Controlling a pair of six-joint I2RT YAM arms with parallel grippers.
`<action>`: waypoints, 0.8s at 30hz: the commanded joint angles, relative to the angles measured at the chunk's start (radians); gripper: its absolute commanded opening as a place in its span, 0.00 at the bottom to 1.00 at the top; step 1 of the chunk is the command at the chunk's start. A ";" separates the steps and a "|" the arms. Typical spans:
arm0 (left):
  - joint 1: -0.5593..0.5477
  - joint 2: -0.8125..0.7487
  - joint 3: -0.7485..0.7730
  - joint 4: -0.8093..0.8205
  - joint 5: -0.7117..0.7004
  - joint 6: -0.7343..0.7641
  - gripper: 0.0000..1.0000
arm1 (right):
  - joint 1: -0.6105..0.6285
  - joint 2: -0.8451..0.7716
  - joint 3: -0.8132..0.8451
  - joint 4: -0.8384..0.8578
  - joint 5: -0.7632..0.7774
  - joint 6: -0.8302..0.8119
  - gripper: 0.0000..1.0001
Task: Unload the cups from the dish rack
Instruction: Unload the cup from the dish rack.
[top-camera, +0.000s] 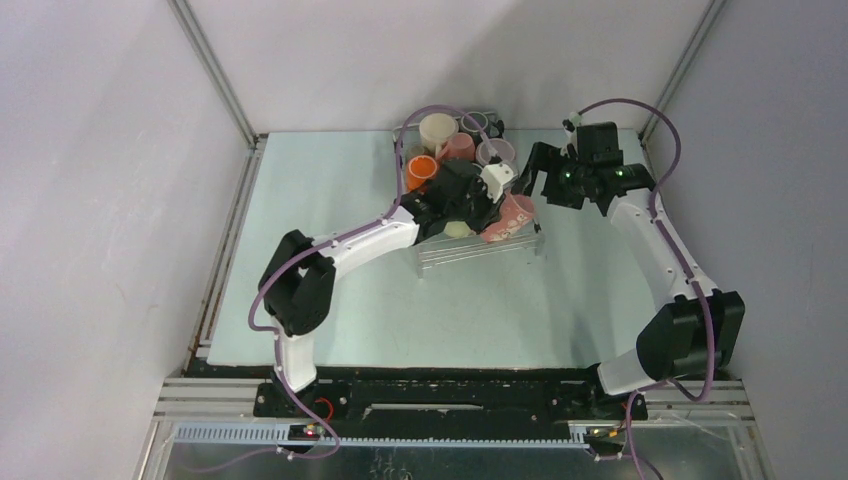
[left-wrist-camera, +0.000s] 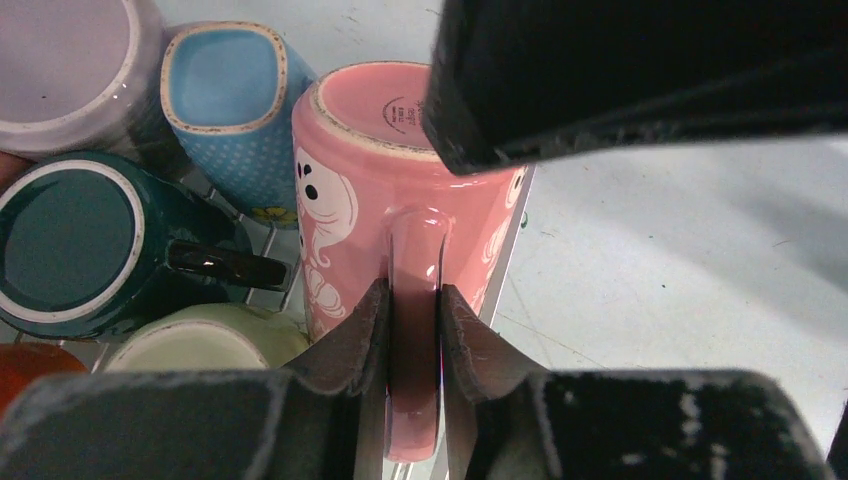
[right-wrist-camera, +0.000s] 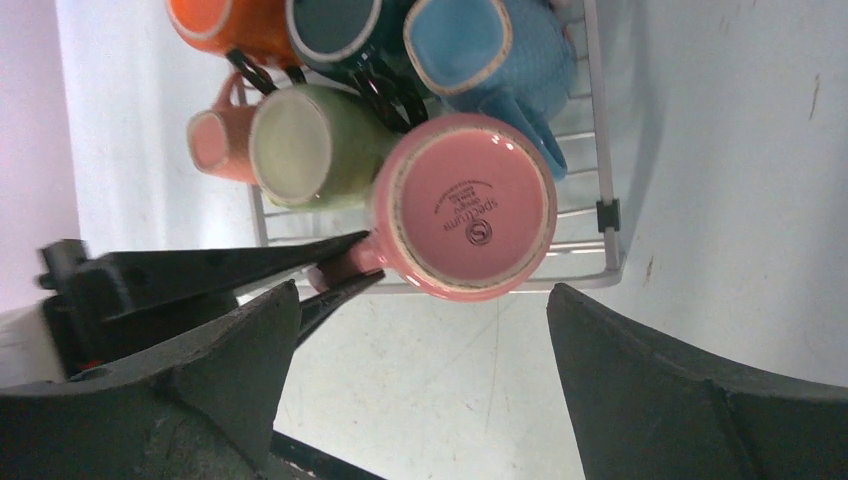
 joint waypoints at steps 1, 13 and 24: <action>-0.008 -0.088 -0.045 0.091 0.024 -0.032 0.00 | 0.001 -0.019 -0.044 0.033 -0.009 0.010 1.00; -0.008 -0.128 -0.214 0.185 -0.008 -0.074 0.00 | 0.079 0.043 -0.078 0.093 0.056 0.015 1.00; -0.007 -0.131 -0.247 0.214 -0.024 -0.087 0.00 | 0.153 0.127 -0.034 0.076 0.167 -0.015 1.00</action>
